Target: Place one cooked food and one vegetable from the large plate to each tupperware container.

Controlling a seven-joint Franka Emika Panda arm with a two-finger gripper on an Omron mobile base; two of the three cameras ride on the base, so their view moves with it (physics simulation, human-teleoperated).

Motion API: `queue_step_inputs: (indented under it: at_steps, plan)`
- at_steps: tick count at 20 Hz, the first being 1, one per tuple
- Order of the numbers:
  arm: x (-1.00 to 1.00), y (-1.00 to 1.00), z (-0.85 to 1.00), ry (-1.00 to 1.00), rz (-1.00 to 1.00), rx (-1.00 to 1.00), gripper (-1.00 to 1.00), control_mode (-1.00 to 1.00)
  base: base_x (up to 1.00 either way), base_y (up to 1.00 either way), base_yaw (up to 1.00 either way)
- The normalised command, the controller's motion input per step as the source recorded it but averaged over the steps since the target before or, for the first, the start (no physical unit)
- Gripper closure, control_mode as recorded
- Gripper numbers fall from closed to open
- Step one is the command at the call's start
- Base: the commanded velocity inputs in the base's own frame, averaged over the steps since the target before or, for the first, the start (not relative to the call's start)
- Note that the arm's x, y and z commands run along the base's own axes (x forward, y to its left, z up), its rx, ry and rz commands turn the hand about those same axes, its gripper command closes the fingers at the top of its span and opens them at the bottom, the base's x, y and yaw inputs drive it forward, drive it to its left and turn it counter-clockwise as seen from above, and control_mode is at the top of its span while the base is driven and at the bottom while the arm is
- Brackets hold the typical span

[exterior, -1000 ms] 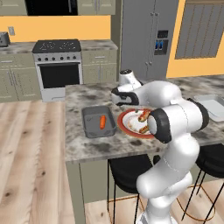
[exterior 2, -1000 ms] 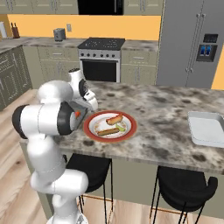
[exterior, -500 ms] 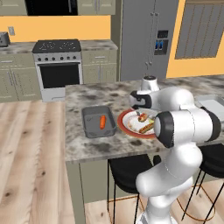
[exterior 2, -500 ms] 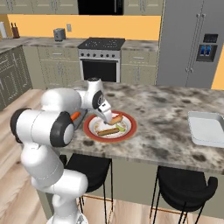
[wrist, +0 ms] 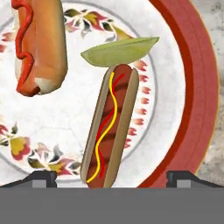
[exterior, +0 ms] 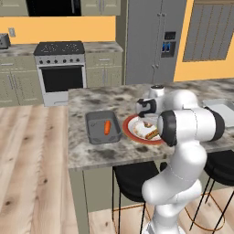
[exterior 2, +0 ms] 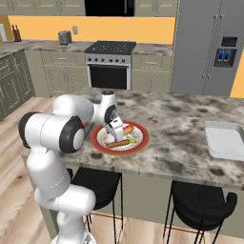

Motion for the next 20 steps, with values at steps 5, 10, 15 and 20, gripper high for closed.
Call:
queue_step_inputs:
  at_steps: [5, 10, 15, 20]
  plan:
    - [0.03, 0.00, -0.51, 0.01, 0.00, 0.00, -1.00, -1.00, 0.00, 0.00, 0.00]
    - [0.00, 0.00, -0.37, 0.00, 0.00, 0.00, -1.00, -1.00, 0.00, 0.00, 0.00]
    - [0.00, 0.00, -0.11, 0.00, 0.00, 0.00, -1.00, -1.00, 0.00, 0.00, 0.00]
    - [0.01, 0.01, -0.07, 0.04, 0.00, 0.00, 1.00, -1.00, 0.00, 0.00, 0.00]
